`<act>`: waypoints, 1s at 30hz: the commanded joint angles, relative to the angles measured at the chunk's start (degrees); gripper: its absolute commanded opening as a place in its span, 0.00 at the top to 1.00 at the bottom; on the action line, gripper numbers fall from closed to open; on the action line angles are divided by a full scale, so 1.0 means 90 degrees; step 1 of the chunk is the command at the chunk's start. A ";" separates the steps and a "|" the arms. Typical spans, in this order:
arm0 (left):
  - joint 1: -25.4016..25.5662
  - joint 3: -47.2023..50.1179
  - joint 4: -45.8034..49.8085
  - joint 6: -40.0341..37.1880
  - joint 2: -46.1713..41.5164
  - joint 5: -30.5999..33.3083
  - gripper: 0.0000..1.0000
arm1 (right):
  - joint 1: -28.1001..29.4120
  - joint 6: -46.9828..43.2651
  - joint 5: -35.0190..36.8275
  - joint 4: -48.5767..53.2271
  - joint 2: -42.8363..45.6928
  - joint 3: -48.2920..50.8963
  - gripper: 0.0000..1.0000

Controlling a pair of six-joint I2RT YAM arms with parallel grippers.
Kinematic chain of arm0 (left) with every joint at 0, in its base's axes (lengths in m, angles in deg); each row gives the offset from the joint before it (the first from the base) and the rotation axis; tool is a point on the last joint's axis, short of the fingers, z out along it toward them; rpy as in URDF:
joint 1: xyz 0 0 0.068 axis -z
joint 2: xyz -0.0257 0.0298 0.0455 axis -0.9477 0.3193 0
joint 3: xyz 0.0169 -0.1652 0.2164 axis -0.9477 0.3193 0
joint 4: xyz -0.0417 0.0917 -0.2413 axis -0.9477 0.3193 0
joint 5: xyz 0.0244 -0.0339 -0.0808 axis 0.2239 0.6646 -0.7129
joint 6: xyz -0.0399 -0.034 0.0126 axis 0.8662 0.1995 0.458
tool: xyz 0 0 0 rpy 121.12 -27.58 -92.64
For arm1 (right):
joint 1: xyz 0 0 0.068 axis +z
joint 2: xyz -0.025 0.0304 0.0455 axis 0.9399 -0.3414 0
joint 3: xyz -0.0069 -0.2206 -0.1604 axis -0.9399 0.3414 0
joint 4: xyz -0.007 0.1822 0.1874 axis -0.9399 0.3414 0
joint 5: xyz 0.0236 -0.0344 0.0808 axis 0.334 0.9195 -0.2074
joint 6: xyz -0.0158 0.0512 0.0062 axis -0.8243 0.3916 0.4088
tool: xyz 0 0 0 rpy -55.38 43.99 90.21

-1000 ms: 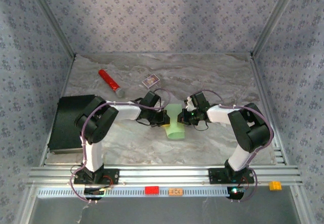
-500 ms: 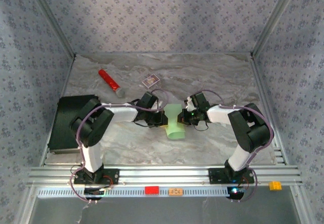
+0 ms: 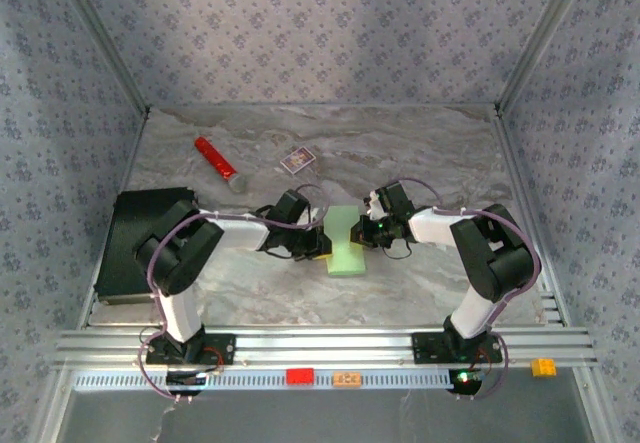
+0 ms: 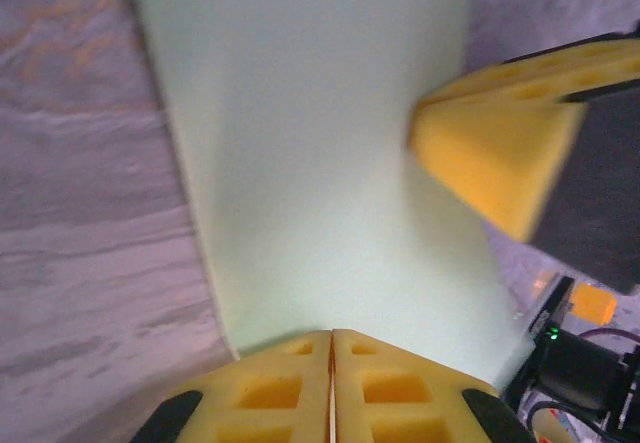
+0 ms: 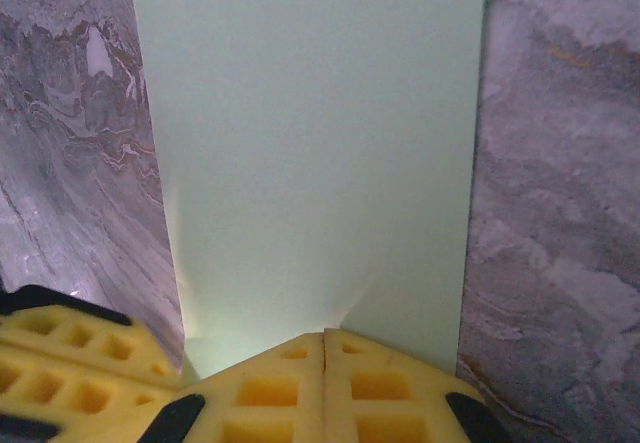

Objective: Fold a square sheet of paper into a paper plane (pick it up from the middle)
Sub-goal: First fold the square sheet of paper in half at the center of the table.

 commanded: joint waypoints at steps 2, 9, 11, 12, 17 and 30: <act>0.0049 0.0096 0.0311 -0.0299 0.0143 0.0178 0.93 | -0.0026 0.0043 0.0651 0.0972 -0.0216 0.0367 1.00; 0.0044 0.0276 0.0780 -0.0703 -0.0072 0.0502 0.94 | -0.0066 0.0021 0.0670 0.1024 -0.0136 0.0397 1.00; 0.0054 0.0249 0.0597 -0.0534 -0.0240 0.0378 0.94 | -0.0070 0.0024 0.0677 0.1035 -0.0123 0.0408 1.00; 0.0063 0.0223 0.0486 -0.0438 -0.0324 0.0331 0.94 | -0.0069 0.0022 0.0683 0.1034 -0.0117 0.0406 1.00; 0.0099 0.0082 -0.0051 0.0057 -0.0583 0.0103 0.92 | -0.0079 0.0015 0.0690 0.1056 -0.0094 0.0421 1.00; 0.0200 0.0364 -0.0452 0.0134 0.0052 -0.0418 0.88 | -0.0089 0.0033 0.0683 0.0981 -0.0151 0.0459 1.00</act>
